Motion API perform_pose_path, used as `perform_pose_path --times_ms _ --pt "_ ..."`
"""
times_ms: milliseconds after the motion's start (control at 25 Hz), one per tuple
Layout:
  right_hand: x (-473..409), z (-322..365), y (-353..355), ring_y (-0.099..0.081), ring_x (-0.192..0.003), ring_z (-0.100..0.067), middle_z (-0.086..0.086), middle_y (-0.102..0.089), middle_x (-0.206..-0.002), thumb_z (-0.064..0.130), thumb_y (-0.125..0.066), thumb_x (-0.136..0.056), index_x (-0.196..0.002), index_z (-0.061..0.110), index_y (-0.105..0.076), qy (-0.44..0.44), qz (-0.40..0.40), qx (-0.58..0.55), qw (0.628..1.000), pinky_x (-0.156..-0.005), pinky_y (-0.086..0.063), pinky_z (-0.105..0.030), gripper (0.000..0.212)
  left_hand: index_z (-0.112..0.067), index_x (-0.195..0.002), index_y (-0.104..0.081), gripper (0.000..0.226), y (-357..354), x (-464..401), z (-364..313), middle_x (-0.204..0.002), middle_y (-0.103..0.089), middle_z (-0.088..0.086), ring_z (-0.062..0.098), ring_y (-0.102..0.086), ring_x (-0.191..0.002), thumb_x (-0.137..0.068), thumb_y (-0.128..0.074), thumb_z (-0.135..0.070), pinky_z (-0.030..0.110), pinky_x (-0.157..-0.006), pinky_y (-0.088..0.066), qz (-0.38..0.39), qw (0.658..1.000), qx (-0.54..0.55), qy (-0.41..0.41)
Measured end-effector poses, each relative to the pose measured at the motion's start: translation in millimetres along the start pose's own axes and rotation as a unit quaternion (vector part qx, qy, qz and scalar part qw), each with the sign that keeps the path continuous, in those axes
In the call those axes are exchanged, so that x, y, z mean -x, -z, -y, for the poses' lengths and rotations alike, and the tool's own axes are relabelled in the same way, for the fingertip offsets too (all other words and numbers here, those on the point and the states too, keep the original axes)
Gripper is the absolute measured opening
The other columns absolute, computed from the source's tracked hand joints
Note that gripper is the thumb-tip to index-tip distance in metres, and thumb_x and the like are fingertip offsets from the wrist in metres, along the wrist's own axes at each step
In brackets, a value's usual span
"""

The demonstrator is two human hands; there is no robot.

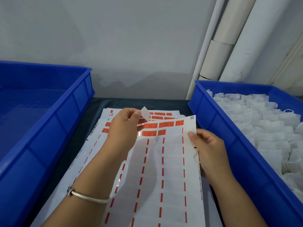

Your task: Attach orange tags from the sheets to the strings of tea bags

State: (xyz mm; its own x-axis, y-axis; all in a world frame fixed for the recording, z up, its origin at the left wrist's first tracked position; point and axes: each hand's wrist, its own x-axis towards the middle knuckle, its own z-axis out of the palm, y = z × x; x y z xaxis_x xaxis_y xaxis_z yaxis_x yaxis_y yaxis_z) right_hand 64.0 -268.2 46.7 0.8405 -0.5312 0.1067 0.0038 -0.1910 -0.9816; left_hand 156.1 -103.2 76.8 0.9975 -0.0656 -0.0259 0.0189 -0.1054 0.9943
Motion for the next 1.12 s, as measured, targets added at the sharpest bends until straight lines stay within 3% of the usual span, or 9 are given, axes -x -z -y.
perform_pose_path --times_ms 80,200,360,440,640,760,920,1040,1120 --pt "-3.2 1.7 4.2 -0.059 -0.047 -0.002 0.018 -0.064 -0.059 0.02 -0.051 -0.093 -0.079 0.028 -0.06 -0.006 -0.045 0.009 0.999 -0.043 -0.043 -0.019 0.018 -0.03 -0.078 -0.055 0.018 0.9 -0.9 -1.4 -0.084 -0.063 -0.01 0.014 -0.067 -0.082 -0.094 -0.048 -0.028 0.03 -0.076 -0.057 0.0 0.998 0.046 0.04" --pt "-6.4 10.5 15.6 -0.046 -0.048 -0.007 0.01 -0.055 -0.062 0.006 -0.043 -0.088 -0.081 0.035 -0.054 -0.002 -0.082 -0.001 0.997 -0.052 -0.042 -0.028 0.032 -0.028 -0.078 -0.056 0.017 -0.3 -0.7 -4.0 -0.085 -0.062 -0.008 0.016 -0.068 -0.083 -0.093 -0.05 -0.025 0.032 -0.077 -0.058 0.009 0.994 0.081 0.075" --pt "0.0 25.5 22.3 -0.049 -0.043 0.001 0.014 -0.055 -0.055 -0.005 -0.046 -0.089 -0.085 0.033 -0.053 0.051 -0.048 0.018 0.997 -0.044 -0.044 -0.013 0.039 -0.025 -0.08 -0.057 0.013 1.8 1.3 -7.2 -0.087 -0.063 -0.005 0.018 -0.068 -0.084 -0.092 -0.052 -0.023 0.034 -0.078 -0.058 0.024 0.991 0.099 0.089" --pt "3.6 32.6 20.6 -0.053 -0.049 0.002 0.014 -0.058 -0.06 -0.007 -0.05 -0.088 -0.087 0.032 -0.054 0.073 -0.02 0.03 0.997 -0.051 -0.047 -0.016 0.039 -0.022 -0.083 -0.059 0.012 4.3 1.6 -8.7 -0.088 -0.064 -0.002 0.019 -0.068 -0.084 -0.092 -0.052 -0.022 0.035 -0.079 -0.058 0.029 0.989 0.108 0.096" --pt "8.6 46.1 14.2 -0.064 -0.072 0.007 0.021 -0.066 -0.073 0.003 -0.064 -0.084 -0.091 0.033 -0.058 0.116 0.016 0.027 0.993 -0.052 -0.046 -0.006 0.031 -0.019 -0.085 -0.06 0.01 10.3 2.7 -12.0 -0.09 -0.066 0.001 0.019 -0.069 -0.083 -0.092 -0.053 -0.023 0.034 -0.078 -0.058 0.047 0.988 0.114 0.096" --pt "9.0 52.1 6.5 -0.063 -0.072 0.012 0.025 -0.067 -0.072 0.007 -0.067 -0.081 -0.09 0.036 -0.058 0.11 0.032 0.002 0.993 -0.049 -0.044 -0.004 0.032 -0.018 -0.086 -0.061 0.01 11.4 4.4 -13.6 -0.088 -0.065 0.0 0.02 -0.07 -0.082 -0.091 -0.054 -0.021 0.032 -0.076 -0.058 0.069 0.984 0.129 0.101" --pt "8.5 57.5 -4.0 -0.067 -0.073 0.007 0.02 -0.07 -0.073 0.014 -0.071 -0.073 -0.089 0.034 -0.061 0.095 0.064 -0.031 0.993 -0.049 -0.048 -0.009 0.028 -0.016 -0.09 -0.061 0.007 14.3 7.6 -15.3 -0.096 -0.067 0.006 0.024 -0.071 -0.08 -0.091 -0.055 -0.019 0.03 -0.065 -0.059 0.126 0.967 0.175 0.136" --pt "7.6 61.2 -11.1 -0.07 -0.079 -0.003 0.016 -0.072 -0.077 0.03 -0.068 -0.059 -0.092 0.036 -0.06 0.098 0.101 -0.018 0.99 -0.061 -0.056 -0.021 0.034 -0.01 -0.098 -0.061 0.011 17.8 11.2 -18.0 -0.095 -0.072 0.012 0.028 -0.071 -0.08 -0.092 -0.054 -0.016 0.029 -0.06 -0.058 0.192 0.945 0.209 0.163" --pt "7.4 62.1 -14.8 -0.069 -0.08 -0.003 0.017 -0.072 -0.076 0.033 -0.068 -0.058 -0.092 0.038 -0.059 0.107 0.121 0.006 0.987 -0.067 -0.056 -0.019 0.036 -0.005 -0.101 -0.061 0.015 19.3 12.7 -18.5 -0.092 -0.072 0.015 0.029 -0.071 -0.079 -0.091 -0.055 -0.014 0.03 -0.061 -0.058 0.219 0.939 0.204 0.171"
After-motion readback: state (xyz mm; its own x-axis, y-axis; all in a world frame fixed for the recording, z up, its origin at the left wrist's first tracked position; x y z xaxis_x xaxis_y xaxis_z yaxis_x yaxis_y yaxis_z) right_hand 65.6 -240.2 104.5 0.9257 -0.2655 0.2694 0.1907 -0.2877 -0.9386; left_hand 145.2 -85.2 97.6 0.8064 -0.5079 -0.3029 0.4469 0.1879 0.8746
